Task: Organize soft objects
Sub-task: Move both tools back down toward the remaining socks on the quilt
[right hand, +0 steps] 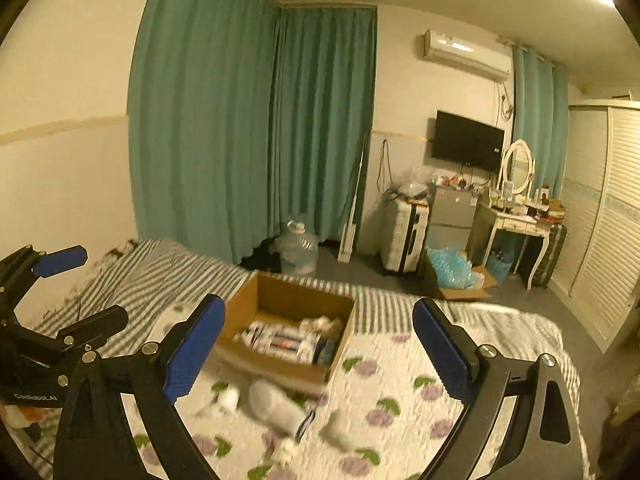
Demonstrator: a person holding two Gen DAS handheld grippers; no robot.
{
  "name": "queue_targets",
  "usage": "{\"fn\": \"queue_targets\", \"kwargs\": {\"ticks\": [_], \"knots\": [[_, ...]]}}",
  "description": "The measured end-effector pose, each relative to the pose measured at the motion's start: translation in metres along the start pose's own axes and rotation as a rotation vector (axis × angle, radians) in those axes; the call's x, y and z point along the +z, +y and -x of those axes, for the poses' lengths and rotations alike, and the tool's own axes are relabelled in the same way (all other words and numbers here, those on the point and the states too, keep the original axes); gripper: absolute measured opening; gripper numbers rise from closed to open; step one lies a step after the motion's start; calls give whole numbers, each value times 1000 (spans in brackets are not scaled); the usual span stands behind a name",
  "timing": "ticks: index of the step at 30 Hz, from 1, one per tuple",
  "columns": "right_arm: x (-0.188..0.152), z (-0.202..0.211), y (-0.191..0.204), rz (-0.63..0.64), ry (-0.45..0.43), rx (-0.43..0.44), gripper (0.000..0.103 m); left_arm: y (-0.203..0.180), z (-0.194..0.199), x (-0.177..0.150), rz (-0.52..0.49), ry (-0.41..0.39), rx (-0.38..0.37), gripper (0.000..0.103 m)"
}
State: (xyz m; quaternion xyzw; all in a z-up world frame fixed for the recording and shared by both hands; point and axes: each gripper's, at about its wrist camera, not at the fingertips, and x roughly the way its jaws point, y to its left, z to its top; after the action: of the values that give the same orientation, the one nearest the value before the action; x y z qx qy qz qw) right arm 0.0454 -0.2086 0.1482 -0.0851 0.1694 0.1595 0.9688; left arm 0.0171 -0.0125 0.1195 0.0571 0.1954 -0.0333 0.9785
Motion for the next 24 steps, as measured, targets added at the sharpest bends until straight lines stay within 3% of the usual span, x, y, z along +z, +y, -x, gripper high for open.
{"fn": "queue_targets", "kwargs": {"ticks": [5, 8, 11, 18, 24], "knots": [[-57, -17, 11, -23, 75, 14, 95, -1, -27, -46, 68, 98, -42, 92], [-94, -48, 10, -68, 140, 60, 95, -6, -56, -76, 66, 160, -27, 92], [-129, -89, 11, -77, 238, 46, 95, -12, -76, -100, 54, 197, 9, 92], [-204, -153, 11, -117, 428, 48, 94, -11, -129, -132, 82, 317, -11, 92], [-237, -183, 13, -104, 540, 89, 66, -14, -176, -147, 79, 410, -34, 92]]}}
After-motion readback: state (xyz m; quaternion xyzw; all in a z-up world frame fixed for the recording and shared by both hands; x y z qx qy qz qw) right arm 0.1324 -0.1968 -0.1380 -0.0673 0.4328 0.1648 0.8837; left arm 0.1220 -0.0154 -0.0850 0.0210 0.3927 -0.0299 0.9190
